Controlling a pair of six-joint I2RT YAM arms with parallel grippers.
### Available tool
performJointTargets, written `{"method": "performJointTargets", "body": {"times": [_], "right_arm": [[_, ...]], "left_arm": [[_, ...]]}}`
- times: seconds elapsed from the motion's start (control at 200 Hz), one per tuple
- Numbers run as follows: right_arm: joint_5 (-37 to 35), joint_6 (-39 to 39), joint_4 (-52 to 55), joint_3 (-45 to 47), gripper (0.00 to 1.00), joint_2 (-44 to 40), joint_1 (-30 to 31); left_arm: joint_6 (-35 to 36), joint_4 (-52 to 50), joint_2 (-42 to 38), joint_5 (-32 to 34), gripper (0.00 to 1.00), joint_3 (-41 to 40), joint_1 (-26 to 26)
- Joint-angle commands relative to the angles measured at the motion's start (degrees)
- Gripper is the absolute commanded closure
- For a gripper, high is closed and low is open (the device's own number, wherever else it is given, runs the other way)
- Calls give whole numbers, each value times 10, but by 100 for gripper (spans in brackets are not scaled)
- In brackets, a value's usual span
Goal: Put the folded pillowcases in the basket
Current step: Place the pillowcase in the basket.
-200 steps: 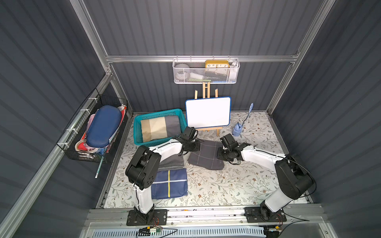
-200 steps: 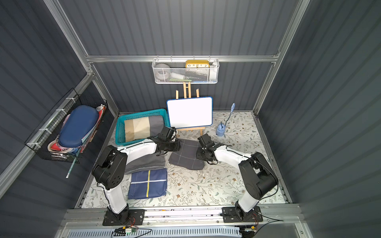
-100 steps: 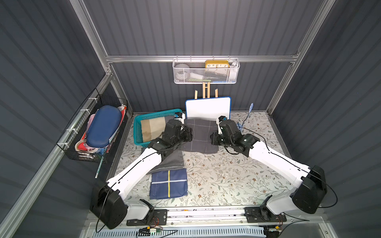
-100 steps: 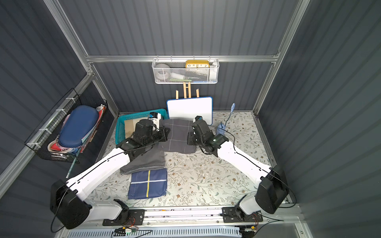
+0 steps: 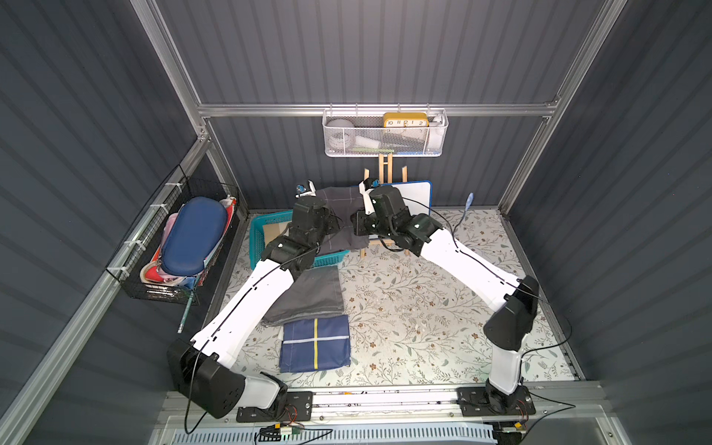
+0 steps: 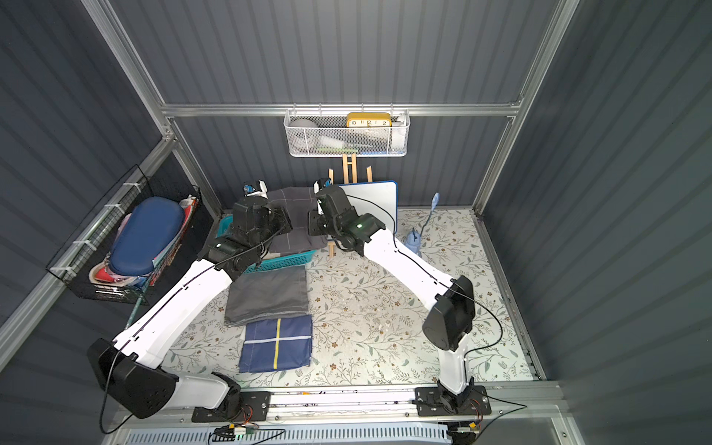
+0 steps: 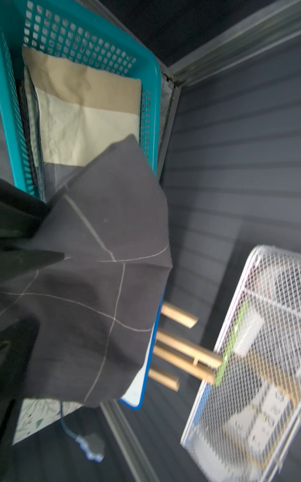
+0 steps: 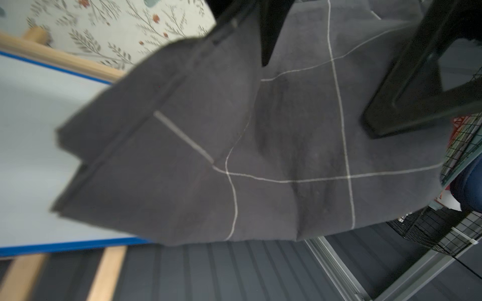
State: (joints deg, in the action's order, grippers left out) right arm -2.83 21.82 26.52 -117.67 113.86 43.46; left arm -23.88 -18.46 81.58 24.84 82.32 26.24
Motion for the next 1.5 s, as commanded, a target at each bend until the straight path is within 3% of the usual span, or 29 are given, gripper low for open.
{"method": "performJointTargets", "body": {"times": [0.0,0.225,0.4,0.72,1.201,1.496], "right_arm": [[14,-12,28,-83,96,64,4],[35,-14,46,-264,96,206,7],[37,-5,-10,-288,96,268,7],[50,19,-76,-371,95,383,13],[50,23,-97,-374,95,428,14],[24,26,-70,-376,96,451,14]], "left_arm": [[5,-14,13,-11,100,8,-43],[4,0,56,-14,100,23,-109],[-17,0,107,-68,100,30,-174],[-28,31,166,-101,100,24,-212],[-28,47,215,-117,100,-1,-244],[-20,2,275,-118,100,42,-254]]}}
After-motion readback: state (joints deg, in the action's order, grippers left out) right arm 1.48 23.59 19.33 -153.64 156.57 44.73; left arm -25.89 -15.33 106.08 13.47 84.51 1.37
